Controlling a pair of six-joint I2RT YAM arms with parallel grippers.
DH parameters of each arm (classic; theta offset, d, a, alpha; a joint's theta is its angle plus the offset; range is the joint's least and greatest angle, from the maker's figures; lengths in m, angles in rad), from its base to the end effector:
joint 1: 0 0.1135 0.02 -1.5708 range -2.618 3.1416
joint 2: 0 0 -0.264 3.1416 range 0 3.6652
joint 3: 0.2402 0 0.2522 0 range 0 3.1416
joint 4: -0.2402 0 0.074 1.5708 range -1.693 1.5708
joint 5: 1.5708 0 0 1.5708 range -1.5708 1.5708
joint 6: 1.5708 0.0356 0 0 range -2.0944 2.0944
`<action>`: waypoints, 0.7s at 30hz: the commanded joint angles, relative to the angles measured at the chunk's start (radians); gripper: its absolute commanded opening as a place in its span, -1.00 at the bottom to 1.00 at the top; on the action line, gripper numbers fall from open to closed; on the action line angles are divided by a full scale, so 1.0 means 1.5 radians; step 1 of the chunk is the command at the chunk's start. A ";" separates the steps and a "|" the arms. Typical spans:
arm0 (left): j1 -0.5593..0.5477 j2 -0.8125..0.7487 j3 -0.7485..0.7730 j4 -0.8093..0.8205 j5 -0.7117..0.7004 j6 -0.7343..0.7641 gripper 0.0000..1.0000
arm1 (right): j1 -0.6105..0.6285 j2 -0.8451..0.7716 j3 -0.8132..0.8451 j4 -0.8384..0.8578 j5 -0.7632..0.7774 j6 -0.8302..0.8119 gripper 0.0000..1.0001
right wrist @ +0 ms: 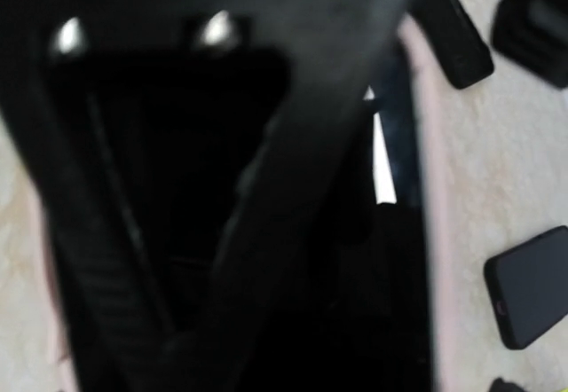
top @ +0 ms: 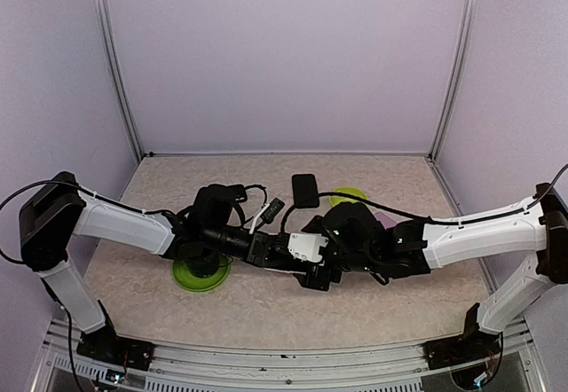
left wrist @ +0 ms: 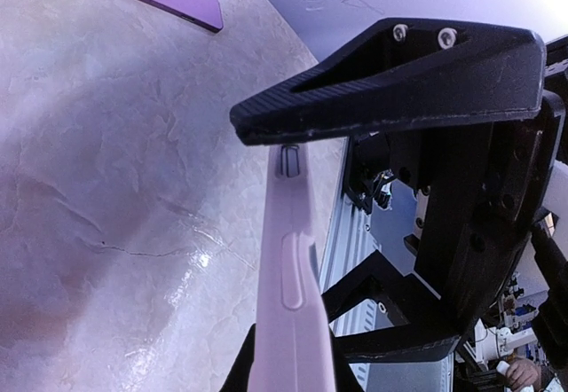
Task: Put the phone into the phone case
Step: Pass from the left arm to the right
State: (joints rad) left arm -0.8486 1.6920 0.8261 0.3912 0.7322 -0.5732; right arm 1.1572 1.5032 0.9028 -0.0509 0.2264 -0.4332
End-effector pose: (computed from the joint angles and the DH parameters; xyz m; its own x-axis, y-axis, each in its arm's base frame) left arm 0.2107 -0.2751 0.1819 -0.7696 0.2635 -0.5816 0.6352 0.2242 -0.7391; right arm 0.1378 0.2940 0.2221 0.1233 -0.7369 -0.6647 -0.8470 0.2708 -0.4574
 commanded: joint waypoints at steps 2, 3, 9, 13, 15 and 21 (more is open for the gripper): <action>-0.005 0.005 0.019 0.059 0.008 0.002 -1.00 | 0.014 0.010 0.022 0.032 0.022 -0.004 0.99; -0.005 0.007 0.018 0.061 0.009 0.000 -1.00 | 0.016 0.012 0.022 0.033 0.023 -0.006 0.99; -0.004 0.011 0.018 0.063 0.009 -0.002 -1.00 | 0.028 0.021 0.017 0.054 0.028 -0.018 0.98; -0.004 0.013 0.017 0.066 0.009 -0.003 -1.00 | 0.034 0.027 0.017 0.056 0.029 -0.021 0.91; -0.003 0.012 0.015 0.069 0.009 -0.004 -1.00 | 0.033 0.030 0.017 0.056 0.031 -0.021 0.85; 0.003 0.005 0.005 0.081 0.008 -0.012 -1.00 | 0.034 0.037 0.022 0.045 0.037 -0.009 0.56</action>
State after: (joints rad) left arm -0.8497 1.7103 0.8253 0.4107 0.7284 -0.5808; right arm 1.1961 1.5444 0.9081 0.0101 0.2707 -0.4603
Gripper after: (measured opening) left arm 0.116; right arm 0.821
